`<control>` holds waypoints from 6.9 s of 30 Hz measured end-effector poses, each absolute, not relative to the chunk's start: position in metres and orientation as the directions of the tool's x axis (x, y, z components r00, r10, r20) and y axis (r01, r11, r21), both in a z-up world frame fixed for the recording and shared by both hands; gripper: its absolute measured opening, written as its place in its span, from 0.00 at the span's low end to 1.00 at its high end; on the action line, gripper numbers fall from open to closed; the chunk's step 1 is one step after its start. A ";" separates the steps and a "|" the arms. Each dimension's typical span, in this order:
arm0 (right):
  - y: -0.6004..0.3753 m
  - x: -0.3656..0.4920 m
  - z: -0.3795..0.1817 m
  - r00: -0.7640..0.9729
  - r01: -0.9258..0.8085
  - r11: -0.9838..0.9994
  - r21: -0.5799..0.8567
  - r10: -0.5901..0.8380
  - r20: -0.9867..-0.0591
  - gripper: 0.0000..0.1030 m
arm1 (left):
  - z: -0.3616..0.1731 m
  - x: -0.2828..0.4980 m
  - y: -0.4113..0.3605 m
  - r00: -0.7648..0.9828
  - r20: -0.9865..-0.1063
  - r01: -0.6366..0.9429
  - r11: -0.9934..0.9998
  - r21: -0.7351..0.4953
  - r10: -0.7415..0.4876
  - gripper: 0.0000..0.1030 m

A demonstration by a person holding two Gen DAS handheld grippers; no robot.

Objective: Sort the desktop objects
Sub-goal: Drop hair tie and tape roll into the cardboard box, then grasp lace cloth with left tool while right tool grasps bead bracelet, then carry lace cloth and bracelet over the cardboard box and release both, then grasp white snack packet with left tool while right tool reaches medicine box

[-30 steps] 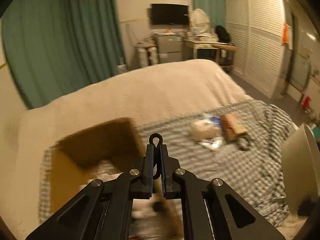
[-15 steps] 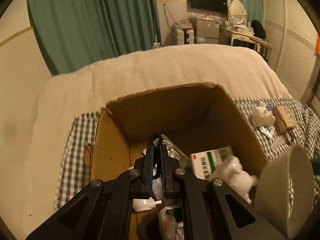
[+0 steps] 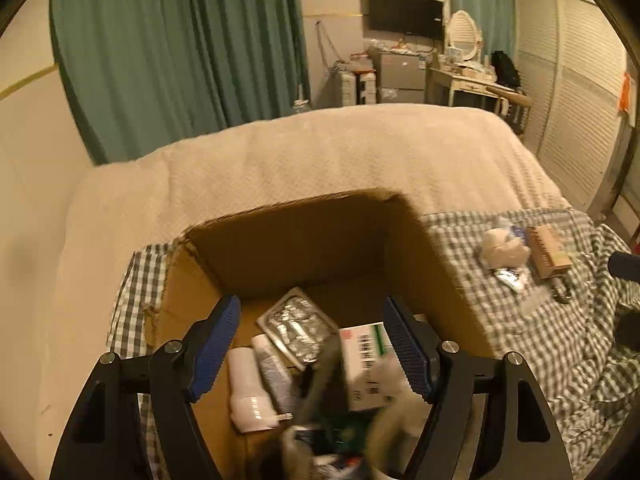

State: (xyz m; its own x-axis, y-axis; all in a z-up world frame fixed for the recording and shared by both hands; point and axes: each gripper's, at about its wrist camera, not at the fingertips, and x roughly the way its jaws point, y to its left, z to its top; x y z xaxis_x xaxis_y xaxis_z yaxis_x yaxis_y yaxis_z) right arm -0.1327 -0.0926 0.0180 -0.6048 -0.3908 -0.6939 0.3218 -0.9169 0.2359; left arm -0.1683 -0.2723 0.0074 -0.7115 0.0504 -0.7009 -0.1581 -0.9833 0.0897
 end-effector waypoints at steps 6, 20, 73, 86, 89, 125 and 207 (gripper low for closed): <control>-0.003 -0.113 0.025 -0.663 0.164 -0.953 0.253 -0.297 -0.688 0.92 | 0.036 -0.146 -0.215 -0.718 -0.684 -0.241 -0.968 0.071 0.128 0.81; 0.168 -0.044 0.009 -0.711 -0.096 -0.974 0.207 -0.078 -0.699 0.92 | -0.009 -0.126 -0.063 -0.681 -0.694 -0.318 -0.948 -0.005 0.233 0.87; 0.217 -0.140 -0.140 -0.613 -0.168 -0.980 0.105 0.020 -0.790 0.10 | -0.114 -0.213 -0.061 -0.652 -0.728 -0.176 -0.976 -0.129 0.214 0.10; 0.202 -0.080 -0.085 -0.690 -0.100 -0.983 0.154 -0.043 -0.722 0.05 | -0.096 -0.150 -0.063 -0.642 -0.732 -0.212 -0.970 -0.116 0.228 0.10; 0.200 -0.065 -0.086 -0.680 -0.092 -0.984 0.155 -0.052 -0.731 0.05 | -0.094 -0.138 -0.068 -0.645 -0.730 -0.209 -0.971 -0.117 0.227 0.10; 0.117 -0.062 -0.046 -0.708 0.041 -0.998 0.040 -0.057 -0.704 0.10 | -0.041 -0.124 -0.085 -0.666 -0.674 -0.236 -0.947 -0.215 0.319 0.10; 0.199 -0.183 -0.089 -0.762 -0.137 -0.989 0.064 0.064 -0.645 0.76 | -0.164 -0.259 0.012 -0.524 -0.851 -0.030 -0.999 -0.025 0.037 0.85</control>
